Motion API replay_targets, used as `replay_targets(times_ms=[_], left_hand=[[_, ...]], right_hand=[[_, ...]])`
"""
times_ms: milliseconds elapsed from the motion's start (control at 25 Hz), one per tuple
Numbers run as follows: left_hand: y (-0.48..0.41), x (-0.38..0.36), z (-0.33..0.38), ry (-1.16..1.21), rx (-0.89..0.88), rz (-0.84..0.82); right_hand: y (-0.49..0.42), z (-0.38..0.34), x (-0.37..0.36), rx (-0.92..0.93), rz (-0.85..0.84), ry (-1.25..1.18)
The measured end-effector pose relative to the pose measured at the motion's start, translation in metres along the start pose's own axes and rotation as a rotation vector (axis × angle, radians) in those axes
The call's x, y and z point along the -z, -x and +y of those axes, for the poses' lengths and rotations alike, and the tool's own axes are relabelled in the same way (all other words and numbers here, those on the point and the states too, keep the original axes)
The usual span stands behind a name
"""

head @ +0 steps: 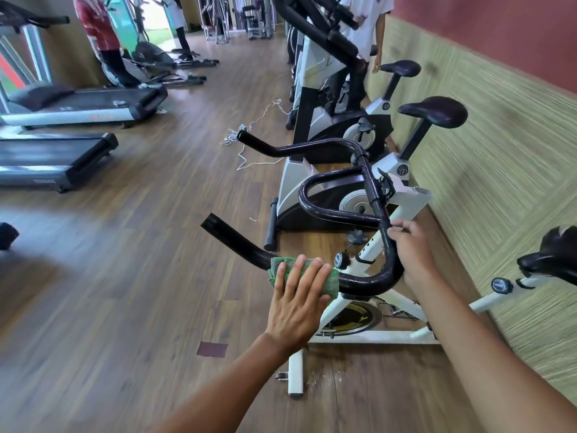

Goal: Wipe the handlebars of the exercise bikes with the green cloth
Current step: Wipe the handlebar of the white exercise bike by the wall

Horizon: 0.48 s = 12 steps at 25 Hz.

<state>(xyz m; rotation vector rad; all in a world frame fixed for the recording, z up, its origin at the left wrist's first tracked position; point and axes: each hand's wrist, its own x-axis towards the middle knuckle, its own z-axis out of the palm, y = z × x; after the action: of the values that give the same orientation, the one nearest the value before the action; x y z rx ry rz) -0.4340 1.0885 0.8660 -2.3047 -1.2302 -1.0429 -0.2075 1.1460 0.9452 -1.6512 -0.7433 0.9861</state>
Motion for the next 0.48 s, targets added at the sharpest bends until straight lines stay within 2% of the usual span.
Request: replay_targets(times_ms=[200,480], left_hand=[[-0.005,-0.014,0.046,-0.039,0.006,0.000],[-0.023,-0.036,0.115,-0.213,0.145,-0.006]], right_hand=[[-0.012,-0.006,0.025,-0.178,-0.249,-0.203],[-0.016,-0.009,0.035,-0.261,-0.434,-0.322]])
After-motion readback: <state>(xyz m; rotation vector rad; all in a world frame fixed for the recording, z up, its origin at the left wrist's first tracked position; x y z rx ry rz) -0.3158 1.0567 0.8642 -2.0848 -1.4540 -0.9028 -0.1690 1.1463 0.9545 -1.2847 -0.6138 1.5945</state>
